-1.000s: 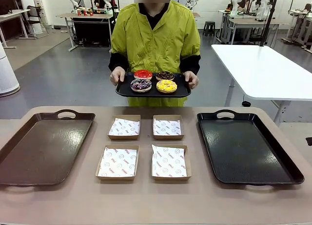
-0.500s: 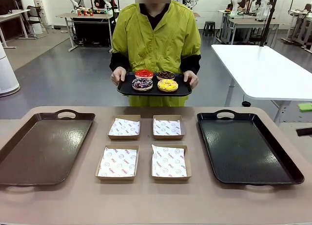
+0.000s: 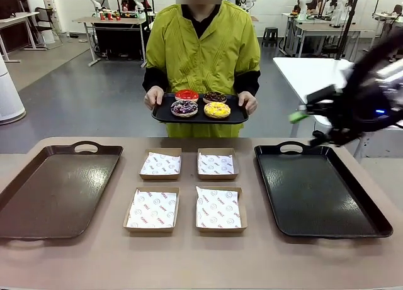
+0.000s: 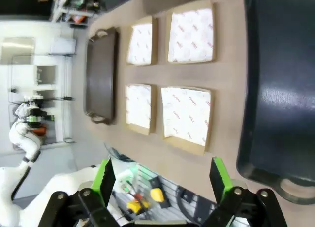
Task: Individually package the donuts and arrange them on the tray.
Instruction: Pick up one Paper togo box.
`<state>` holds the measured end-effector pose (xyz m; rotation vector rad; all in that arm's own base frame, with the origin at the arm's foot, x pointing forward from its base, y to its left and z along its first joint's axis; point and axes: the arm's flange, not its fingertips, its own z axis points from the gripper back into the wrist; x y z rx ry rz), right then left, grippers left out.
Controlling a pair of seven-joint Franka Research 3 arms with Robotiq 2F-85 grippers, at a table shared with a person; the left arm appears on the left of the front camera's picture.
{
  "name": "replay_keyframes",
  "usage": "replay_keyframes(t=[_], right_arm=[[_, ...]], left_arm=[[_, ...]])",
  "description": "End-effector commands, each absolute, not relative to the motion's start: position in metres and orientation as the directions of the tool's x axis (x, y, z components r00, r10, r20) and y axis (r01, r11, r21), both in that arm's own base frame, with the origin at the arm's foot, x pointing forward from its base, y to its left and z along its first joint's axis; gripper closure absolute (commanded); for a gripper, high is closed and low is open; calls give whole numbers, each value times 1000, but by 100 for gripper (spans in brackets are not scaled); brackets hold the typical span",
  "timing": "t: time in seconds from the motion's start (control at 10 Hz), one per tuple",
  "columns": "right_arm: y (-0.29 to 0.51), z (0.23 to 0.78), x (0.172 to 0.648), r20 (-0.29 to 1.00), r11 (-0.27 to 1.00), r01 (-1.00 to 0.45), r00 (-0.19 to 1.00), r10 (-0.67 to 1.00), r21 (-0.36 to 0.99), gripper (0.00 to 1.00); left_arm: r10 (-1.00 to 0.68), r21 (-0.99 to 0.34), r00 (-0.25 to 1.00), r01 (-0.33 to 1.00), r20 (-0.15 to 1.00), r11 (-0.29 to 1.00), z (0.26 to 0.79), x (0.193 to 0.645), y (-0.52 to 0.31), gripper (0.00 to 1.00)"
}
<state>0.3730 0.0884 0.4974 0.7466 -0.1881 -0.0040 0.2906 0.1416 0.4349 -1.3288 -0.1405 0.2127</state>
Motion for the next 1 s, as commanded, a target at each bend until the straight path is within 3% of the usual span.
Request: replay_keyframes(t=[0.0,0.4,0.6,0.7,0.9], right_arm=[[145,491,398,170,878,-113,985,37,465,0],[236,461,410,183,975,-185,970,161,122,0],[241,450,406,181,975,-205,966,186,90,0],[235,447,403,172,960,-226,965,198,164,0],[237,446,402,180,970,-226,962,207,92,0]], left_arm=[[245,-975,969,-73,-19,211,436,291,142,0],[245,-975,969,-73,-19,211,436,291,142,0],[245,-975,969,-73,-19,211,436,291,142,0],[245,-975,969,-73,-19,211,436,291,142,0],[245,-975,969,-73,-19,211,436,291,142,0]])
